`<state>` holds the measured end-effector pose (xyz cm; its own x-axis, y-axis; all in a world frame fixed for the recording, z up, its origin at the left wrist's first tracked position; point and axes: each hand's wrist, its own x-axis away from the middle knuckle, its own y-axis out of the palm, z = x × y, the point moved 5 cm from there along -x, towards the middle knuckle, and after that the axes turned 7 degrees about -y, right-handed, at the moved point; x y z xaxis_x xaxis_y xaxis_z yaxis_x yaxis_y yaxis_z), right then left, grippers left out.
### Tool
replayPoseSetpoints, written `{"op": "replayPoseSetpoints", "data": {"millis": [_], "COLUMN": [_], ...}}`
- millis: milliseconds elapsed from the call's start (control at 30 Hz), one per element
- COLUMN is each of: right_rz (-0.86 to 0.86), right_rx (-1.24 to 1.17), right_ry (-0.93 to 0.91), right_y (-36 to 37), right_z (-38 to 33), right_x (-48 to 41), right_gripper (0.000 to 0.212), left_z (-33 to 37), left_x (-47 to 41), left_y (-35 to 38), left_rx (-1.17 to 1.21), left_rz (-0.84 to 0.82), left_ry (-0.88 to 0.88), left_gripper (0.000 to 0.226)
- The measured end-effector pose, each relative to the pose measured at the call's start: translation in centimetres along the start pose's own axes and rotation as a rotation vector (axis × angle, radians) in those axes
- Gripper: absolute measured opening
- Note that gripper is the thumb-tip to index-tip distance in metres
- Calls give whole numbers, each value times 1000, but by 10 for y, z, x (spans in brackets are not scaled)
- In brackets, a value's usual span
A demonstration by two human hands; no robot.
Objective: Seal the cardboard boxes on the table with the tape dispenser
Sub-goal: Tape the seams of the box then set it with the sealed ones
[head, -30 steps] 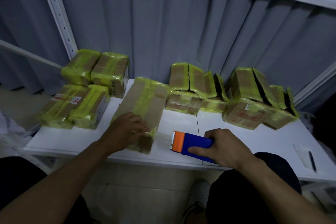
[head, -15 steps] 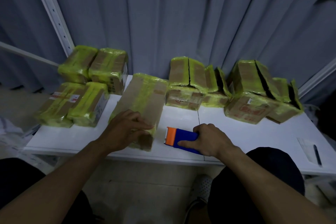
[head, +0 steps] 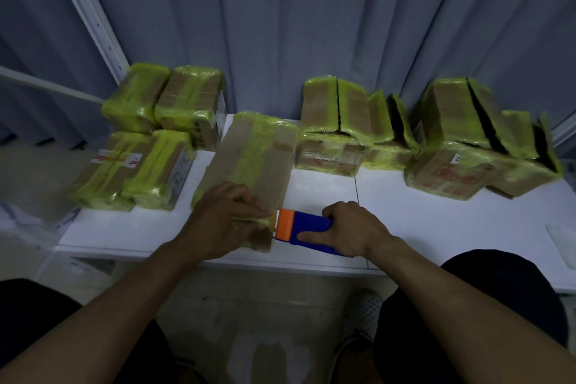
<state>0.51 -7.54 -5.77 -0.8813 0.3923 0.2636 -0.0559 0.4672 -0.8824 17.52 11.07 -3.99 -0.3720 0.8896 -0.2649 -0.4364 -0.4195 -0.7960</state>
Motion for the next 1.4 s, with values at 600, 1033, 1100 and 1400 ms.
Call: {"op": "replayPoseSetpoints", "data": {"millis": [600,1033,1100,1400], "right_rz": [189,420,484,631], "right_rx": [461,-55,-179,-512], "right_ry": [27,132,50,-74], "right_y": [-14,-44,-49,-56], "right_z": [-15,-17,-28,-31], "right_x": [-3,33,40,49], "right_gripper": [59,62,58,81], "left_z": [13,11,4,-19], "left_x": [-6,24,34,46], "left_y": [5,9,4,-46], "left_rx": [-99,-303,-224,-7], "left_rz": [272,168,72,209], "left_ry": [-99,-351,-311,-535], "left_gripper": [28,57,58,54]}}
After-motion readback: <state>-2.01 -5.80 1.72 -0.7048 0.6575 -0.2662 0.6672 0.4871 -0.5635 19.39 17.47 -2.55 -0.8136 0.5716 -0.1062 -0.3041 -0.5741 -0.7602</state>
